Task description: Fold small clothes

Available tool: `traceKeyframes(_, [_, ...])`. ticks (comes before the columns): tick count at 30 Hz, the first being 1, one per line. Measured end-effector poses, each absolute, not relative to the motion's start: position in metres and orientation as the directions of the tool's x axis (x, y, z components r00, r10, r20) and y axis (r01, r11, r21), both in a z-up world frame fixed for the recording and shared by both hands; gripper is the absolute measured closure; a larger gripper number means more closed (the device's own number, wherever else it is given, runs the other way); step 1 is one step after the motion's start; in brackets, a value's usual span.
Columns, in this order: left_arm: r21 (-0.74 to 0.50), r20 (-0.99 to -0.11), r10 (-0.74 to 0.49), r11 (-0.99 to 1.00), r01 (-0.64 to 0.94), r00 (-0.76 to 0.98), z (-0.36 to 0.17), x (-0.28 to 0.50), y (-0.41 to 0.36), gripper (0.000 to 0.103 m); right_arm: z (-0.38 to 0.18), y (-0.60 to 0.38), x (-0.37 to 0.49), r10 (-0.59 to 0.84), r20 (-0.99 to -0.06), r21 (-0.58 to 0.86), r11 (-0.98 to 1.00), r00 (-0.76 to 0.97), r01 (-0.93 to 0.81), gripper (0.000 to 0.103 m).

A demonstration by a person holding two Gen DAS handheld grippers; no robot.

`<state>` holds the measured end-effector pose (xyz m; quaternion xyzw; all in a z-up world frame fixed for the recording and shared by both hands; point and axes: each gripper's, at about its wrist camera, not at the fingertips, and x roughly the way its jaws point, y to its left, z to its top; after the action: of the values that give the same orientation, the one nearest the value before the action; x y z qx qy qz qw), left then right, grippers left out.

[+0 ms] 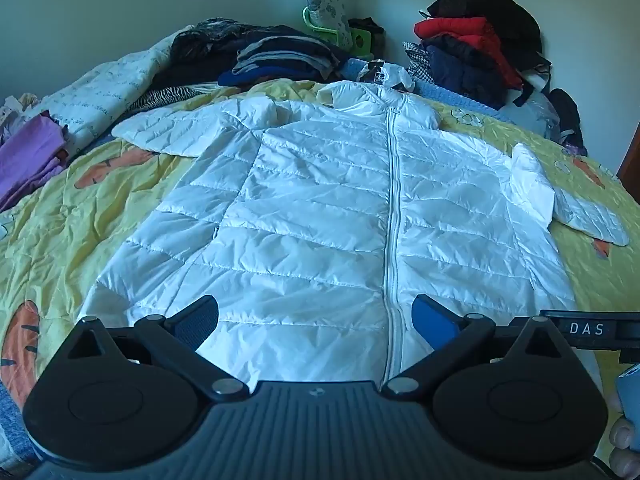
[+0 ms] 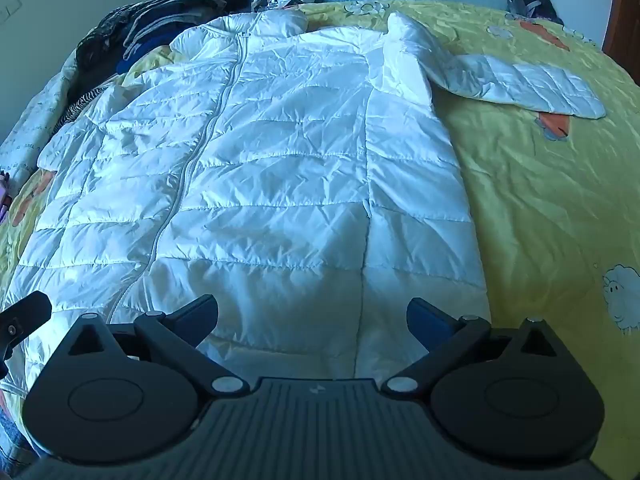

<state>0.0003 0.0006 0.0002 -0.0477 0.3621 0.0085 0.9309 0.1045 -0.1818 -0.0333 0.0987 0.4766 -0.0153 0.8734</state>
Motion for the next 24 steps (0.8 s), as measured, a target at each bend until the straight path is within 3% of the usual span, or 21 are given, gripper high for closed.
traceKeyframes(4, [-0.132,-0.691,-0.07,0.991,-0.03,0.72,-0.007,0.003,0.003,0.0,-0.034,-0.181,0.104,0.068,-0.837,0.159,0.98,0.543,0.122,0.001])
traceKeyframes(15, [-0.111,-0.73,-0.062,0.993,-0.028,0.681,-0.011,0.009,0.003,0.0,-0.036,-0.181,0.106,0.078,-0.837,0.166,0.979,0.542,0.116,0.001])
traceKeyframes(20, [-0.022,-0.738,0.019,0.998,-0.053,0.675,-0.012,0.012,-0.003,0.0,-0.032,-0.184,0.106,0.075,-0.827,0.166,0.98,0.556,0.114,0.001])
traceKeyframes(24, [-0.03,-0.741,0.014,0.998,-0.054,0.671,-0.011,0.013,-0.001,0.0,-0.034,-0.186,0.108,0.092,-0.827,0.188,0.975,0.555,0.118,0.001])
